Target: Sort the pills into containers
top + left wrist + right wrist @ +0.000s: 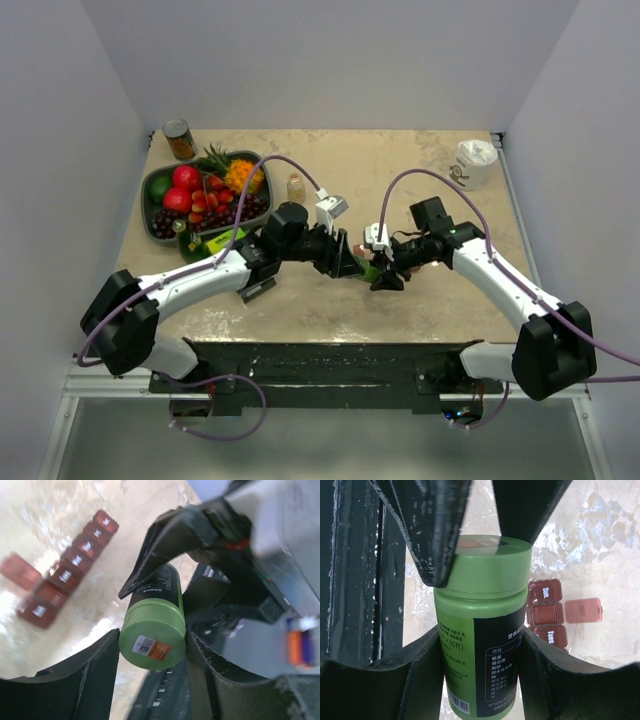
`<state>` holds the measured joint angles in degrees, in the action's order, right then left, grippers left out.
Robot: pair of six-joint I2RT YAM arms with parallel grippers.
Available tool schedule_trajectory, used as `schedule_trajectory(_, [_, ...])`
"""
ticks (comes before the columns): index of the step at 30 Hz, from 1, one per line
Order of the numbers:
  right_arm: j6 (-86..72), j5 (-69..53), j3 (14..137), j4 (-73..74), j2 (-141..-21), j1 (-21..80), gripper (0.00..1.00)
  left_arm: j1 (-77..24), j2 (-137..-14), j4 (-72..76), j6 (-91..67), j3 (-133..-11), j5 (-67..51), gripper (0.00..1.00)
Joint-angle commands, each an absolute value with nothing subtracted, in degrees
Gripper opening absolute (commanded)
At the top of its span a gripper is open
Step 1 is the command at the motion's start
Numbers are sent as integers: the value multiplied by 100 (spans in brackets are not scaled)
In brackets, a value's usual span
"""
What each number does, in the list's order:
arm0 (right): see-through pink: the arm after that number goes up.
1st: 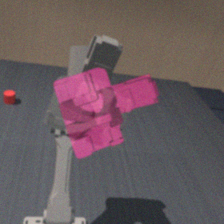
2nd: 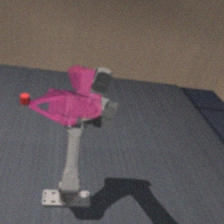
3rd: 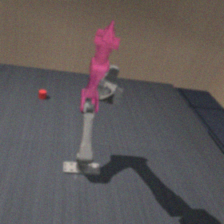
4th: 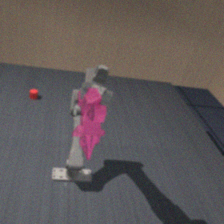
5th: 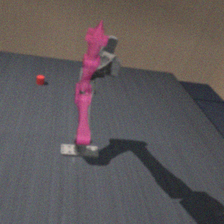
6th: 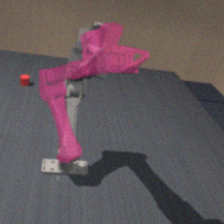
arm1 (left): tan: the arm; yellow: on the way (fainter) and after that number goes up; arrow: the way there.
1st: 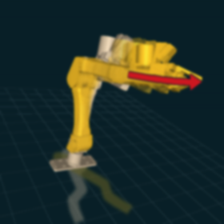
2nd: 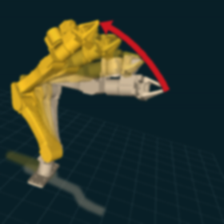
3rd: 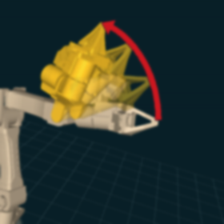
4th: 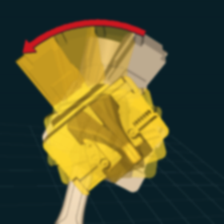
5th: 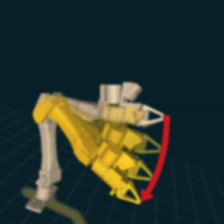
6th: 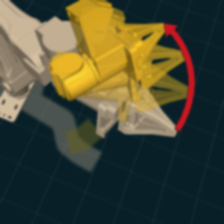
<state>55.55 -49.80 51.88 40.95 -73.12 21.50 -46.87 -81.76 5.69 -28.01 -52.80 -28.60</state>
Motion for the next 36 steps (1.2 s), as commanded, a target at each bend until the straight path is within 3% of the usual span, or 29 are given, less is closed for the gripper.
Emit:
schedule_trajectory(1, [5651, -5177, 5405, 3771, -7286, 2224, 0, -4808, -8139, 1502, -5921, -5309, -3287, 36])
schedule_trajectory(3, [5643, -5168, 5397, 3762, -7269, 2224, 0, -4790, -8008, 1818, -6064, -5212, -3313, 51])
schedule_trajectory(4, [5651, -5168, 5396, 3770, -7260, 2215, 0, -4764, -7989, 1776, -6038, -5255, -3340, 66])
schedule_trajectory(7, [5643, -5168, 5396, 3762, -7277, 2215, 0, -4676, -7875, 1539, -5706, -5414, -3454, 76])
schedule_trajectory(13, [5643, -5186, 5405, 3771, -7295, 2224, 0, -4342, -7410, 459, -4346, -5572, -3691, 84])
schedule_trajectory(17, [5643, -5186, 5414, 3779, -7330, 2215, 0, -4228, -7216, -928, -3052, -5862, -3717, 84])
schedule_trajectory(23, [5643, -5203, 5414, 3779, -7330, 2215, 0, -4227, -7189, -1704, -1663, -5897, -4017, 84])
schedule_trajectory(31, [5678, -5212, 5414, 3814, -7330, 2215, 0, -4219, -6856, -1697, -196, -5775, -3279, 85])
schedule_trajectory(36, [5713, -5256, 5423, 3841, -7313, 2224, 0, -4228, -5917, -285, 824, -5091, -3155, 85])
